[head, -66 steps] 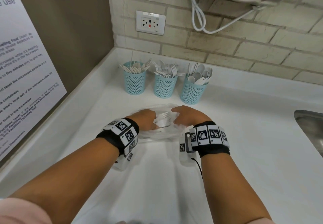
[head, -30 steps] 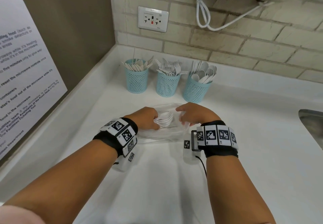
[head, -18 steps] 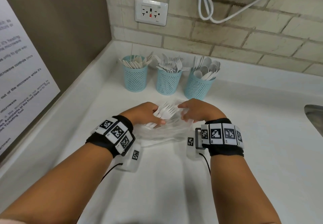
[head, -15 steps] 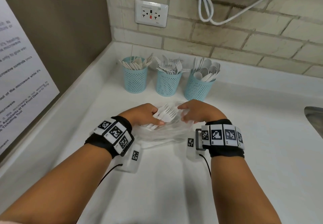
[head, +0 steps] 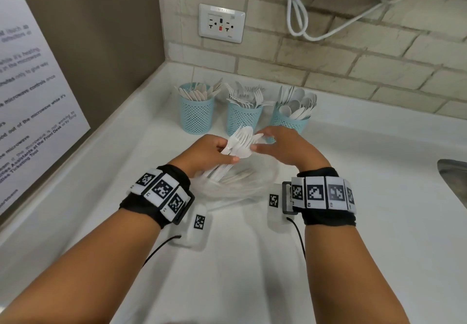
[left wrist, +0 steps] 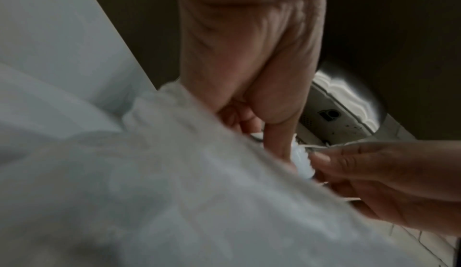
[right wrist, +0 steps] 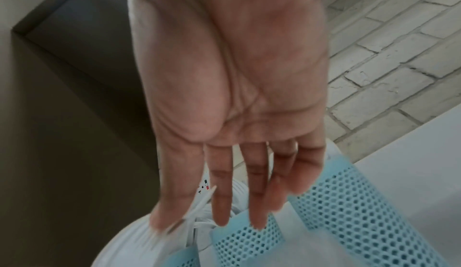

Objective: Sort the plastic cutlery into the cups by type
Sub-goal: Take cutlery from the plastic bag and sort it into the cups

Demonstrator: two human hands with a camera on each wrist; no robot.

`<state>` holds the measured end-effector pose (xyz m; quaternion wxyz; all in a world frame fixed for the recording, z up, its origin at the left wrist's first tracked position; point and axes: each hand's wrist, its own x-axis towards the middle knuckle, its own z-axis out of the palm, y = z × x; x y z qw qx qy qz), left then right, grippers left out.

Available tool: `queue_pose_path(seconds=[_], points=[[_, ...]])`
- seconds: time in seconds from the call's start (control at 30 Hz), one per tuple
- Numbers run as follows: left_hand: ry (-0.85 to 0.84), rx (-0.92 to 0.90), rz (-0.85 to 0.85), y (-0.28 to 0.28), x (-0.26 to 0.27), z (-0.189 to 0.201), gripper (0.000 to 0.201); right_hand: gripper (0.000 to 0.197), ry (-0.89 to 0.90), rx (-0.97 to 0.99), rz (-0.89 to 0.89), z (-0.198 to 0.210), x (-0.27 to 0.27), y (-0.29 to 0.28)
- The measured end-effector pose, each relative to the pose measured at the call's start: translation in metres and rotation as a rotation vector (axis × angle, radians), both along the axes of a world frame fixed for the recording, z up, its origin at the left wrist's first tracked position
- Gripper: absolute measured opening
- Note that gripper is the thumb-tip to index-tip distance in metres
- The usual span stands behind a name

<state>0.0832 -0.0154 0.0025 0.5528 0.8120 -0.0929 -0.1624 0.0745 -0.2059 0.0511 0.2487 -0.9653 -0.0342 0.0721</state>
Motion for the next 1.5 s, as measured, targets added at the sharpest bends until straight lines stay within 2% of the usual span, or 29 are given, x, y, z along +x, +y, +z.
queue_pose_path(seconds=[0.13, 0.2, 0.43, 0.53, 0.63, 0.73, 0.93, 1.0, 1.03, 1.17, 1.33, 1.43, 1.5], points=[[-0.022, -0.097, -0.013, -0.005, -0.001, 0.008, 0.021, 0.021, -0.010, 0.494, -0.026, 0.007, 0.000, 0.010], [-0.003, -0.152, -0.022, -0.007, -0.002, 0.010, 0.024, 0.015, -0.017, 0.657, -0.087, 0.006, 0.001, 0.013], [0.036, -0.214, -0.041, -0.008, -0.004, 0.012, 0.026, 0.015, 0.008, 0.891, -0.267, 0.002, 0.009, 0.018], [-0.023, -0.194, -0.056, -0.011, -0.006, 0.011, 0.023, 0.014, -0.030, 0.974, -0.322, 0.003, 0.014, 0.020], [-0.097, -0.142, -0.050, -0.015, -0.008, 0.012, 0.032, 0.012, -0.043, 0.999, -0.312, 0.004, 0.016, 0.021], [-0.093, -0.164, 0.025, -0.016, -0.007, 0.009, 0.036, 0.009, -0.053, 0.990, -0.286, 0.002, 0.016, 0.020], [-0.042, -0.218, 0.093, -0.014, -0.005, 0.009, 0.013, 0.013, -0.109, 0.980, -0.330, 0.000, 0.022, 0.019], [0.007, -0.297, 0.128, -0.013, -0.006, 0.011, 0.006, 0.013, -0.134, 0.953, -0.339, 0.003, 0.030, 0.022], [0.039, -0.356, 0.159, -0.012, -0.007, 0.013, 0.009, 0.013, -0.153, 0.944, -0.338, 0.007, 0.035, 0.025], [0.168, -0.597, 0.297, -0.004, -0.002, 0.023, 0.016, 0.012, -0.306, 0.931, -0.311, 0.036, 0.061, 0.034], [0.199, -0.660, 0.426, 0.007, 0.008, 0.028, 0.017, 0.020, -0.548, 1.020, -0.343, 0.076, 0.091, 0.056], [0.230, -0.709, 0.420, 0.014, 0.010, 0.029, 0.012, 0.012, -0.729, 0.916, -0.311, 0.079, 0.105, 0.077], [0.246, -0.735, 0.405, 0.017, 0.011, 0.028, 0.011, 0.009, -0.775, 0.798, -0.239, 0.072, 0.113, 0.091]])
